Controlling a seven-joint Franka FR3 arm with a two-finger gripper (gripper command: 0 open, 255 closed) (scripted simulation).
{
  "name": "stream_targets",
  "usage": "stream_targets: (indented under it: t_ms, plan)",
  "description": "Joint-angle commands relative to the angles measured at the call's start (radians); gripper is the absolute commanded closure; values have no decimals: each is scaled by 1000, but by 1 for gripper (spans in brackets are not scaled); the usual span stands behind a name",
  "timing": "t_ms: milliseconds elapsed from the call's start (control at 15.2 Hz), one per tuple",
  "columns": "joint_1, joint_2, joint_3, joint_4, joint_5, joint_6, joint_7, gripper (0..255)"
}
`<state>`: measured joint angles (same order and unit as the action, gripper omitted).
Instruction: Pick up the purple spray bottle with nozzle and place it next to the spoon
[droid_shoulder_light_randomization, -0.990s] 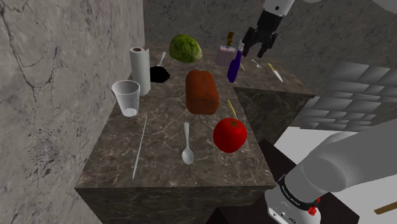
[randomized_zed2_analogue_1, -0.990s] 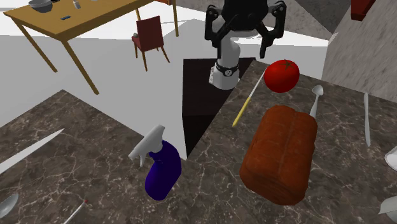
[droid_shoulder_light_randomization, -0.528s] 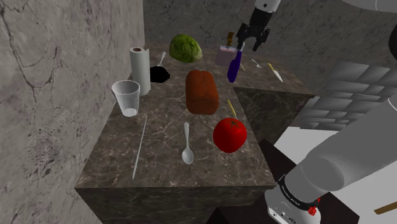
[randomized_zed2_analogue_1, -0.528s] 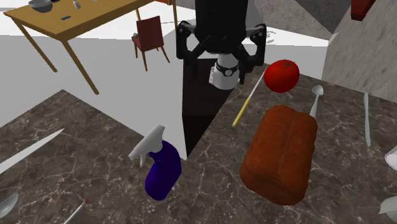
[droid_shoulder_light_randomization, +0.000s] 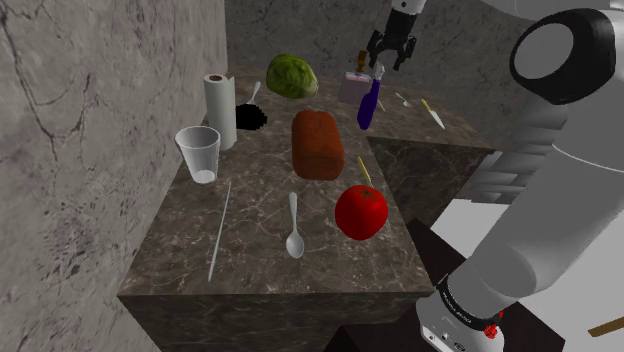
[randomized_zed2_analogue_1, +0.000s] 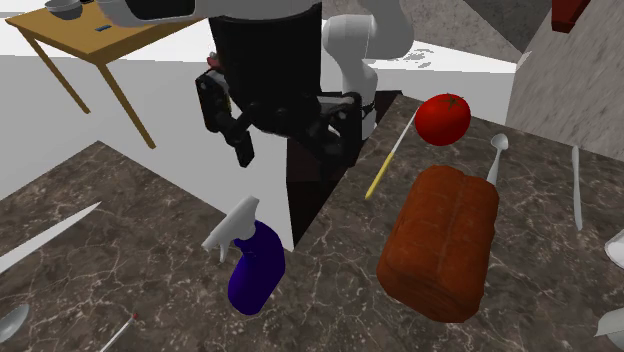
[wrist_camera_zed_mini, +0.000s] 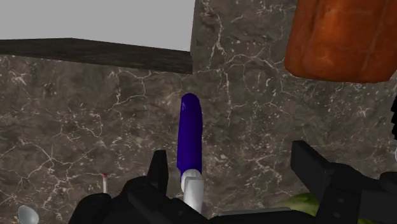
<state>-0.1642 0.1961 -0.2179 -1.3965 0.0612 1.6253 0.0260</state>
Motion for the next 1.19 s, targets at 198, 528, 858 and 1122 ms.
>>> stream_targets:
  t_ms: [198,528,858,1122]
  plan:
    - [-55,206,-23,295,28,-92,4,0]
    - [-46,180,-22,187,22,-9,4,0]
    - [-42,171,-22,139,20,30,4,0]
    - [-42,171,-22,139,20,30,4,0]
